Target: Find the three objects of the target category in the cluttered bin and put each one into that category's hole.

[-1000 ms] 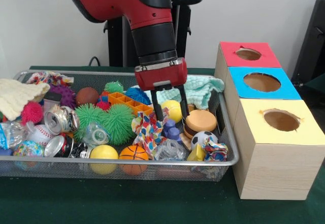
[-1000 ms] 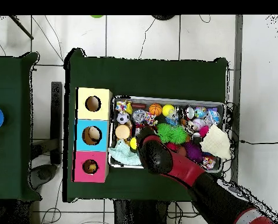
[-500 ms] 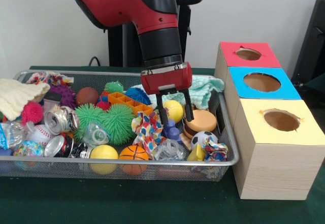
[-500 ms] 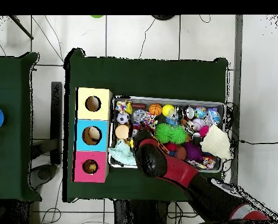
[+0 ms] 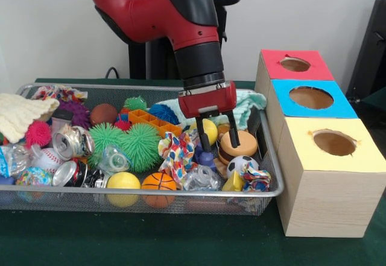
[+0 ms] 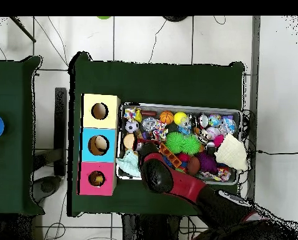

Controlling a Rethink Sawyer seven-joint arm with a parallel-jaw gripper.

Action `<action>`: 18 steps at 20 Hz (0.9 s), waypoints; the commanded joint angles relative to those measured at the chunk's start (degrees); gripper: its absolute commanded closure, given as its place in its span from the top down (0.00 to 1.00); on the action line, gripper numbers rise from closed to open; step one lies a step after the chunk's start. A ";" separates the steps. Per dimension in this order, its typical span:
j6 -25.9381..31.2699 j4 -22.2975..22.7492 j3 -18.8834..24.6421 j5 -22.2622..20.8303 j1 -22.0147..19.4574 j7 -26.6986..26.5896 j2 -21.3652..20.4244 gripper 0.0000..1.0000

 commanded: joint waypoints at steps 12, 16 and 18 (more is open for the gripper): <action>2.07 -11.43 3.41 -5.18 -2.00 10.45 5.27 1.00; 7.97 -14.35 5.14 -6.70 -4.47 8.27 8.62 1.00; 8.94 -14.15 3.87 -6.00 -4.02 7.90 7.63 1.00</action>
